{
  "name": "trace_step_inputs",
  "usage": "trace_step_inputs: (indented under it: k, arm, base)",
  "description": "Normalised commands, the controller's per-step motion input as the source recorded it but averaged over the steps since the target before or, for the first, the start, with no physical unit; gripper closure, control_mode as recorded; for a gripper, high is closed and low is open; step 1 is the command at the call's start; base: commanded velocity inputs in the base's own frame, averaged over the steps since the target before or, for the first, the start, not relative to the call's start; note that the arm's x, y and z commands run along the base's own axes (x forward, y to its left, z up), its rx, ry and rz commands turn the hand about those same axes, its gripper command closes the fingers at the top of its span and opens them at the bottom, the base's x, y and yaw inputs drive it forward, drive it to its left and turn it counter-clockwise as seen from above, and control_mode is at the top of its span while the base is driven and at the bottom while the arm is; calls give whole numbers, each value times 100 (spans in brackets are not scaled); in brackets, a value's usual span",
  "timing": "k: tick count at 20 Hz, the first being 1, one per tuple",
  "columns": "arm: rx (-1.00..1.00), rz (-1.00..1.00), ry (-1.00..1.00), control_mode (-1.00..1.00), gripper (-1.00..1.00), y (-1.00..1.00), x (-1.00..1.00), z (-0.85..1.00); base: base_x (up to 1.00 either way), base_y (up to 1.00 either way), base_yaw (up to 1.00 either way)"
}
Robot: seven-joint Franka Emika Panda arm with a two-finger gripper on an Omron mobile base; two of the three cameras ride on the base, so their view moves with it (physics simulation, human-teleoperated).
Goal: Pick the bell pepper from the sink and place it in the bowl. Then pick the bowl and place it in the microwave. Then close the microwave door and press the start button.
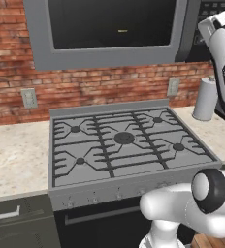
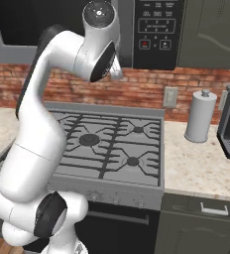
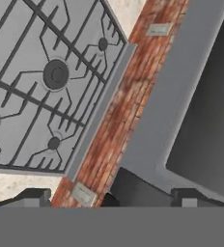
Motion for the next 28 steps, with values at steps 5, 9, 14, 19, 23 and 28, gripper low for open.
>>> trace_step_inputs:
  k: [5,9,14,19,23,28]
  arm:
    - [4,-11,-7,-100,-100,-84,0,1]
    - [16,0,-1,-100,-100,-81,0,4]
    - [13,0,-4,-100,100,-61,0,0]
    - [7,0,-8,-100,100,-30,-2,13]
    - [1,0,-9,-100,100,-4,17,1]
    - [0,0,-9,-100,100,-10,20,0]
  base:
    - [0,0,0]
    - [0,0,0]
    - [0,0,0]
    - [0,0,0]
    - [0,0,0]
    - [0,0,0]
